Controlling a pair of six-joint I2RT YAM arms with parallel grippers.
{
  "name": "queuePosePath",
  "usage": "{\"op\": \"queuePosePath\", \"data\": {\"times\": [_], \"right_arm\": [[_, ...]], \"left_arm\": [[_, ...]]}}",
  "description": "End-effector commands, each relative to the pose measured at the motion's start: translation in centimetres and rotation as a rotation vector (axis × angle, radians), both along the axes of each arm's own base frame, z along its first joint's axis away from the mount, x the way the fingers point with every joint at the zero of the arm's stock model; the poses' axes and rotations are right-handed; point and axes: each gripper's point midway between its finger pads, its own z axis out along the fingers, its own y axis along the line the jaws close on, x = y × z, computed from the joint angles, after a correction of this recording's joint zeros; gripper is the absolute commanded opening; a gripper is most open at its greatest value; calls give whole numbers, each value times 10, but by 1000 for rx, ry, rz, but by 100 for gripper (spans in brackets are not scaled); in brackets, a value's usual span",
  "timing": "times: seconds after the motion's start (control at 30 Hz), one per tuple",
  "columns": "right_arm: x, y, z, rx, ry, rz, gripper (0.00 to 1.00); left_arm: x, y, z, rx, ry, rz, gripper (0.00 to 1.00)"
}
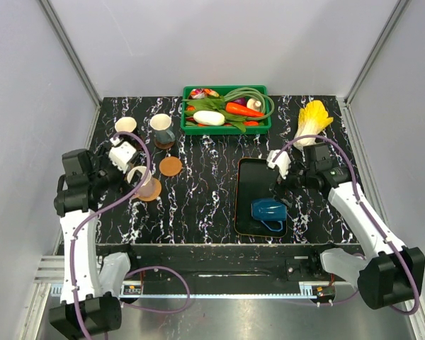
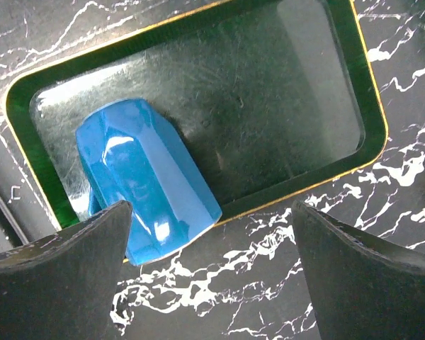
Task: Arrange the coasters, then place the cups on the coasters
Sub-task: Place the cup on the coaster, then pick up the cup from the tray.
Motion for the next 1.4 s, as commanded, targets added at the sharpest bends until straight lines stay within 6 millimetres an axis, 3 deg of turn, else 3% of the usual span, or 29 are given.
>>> {"op": "queuePosePath", "data": {"times": [0.0,0.1,0.4,0.67,0.9,1.07,1.37], "right_arm": [[2,0,19,56,-27,57,100],[4,-1,23,84,-32,38,100],[14,-16,49,137,-115,-179,100],[24,-42,74,150,-169,-443,100],[40,-75,93,182,-311,-701,100],[56,-106,89,130,-380,-880,100],[62,-135,89,93,-435,-1021,100]], "left_arm": [[5,-32,30,-60,-25,-100,99],[14,-46,27,-27,-2,-106,99],[35,-120,26,53,21,-210,99],[44,-198,29,127,29,-354,99],[48,-247,10,197,51,-432,99],[44,-277,4,231,50,-494,99],[25,-339,-17,257,82,-630,99]]}}
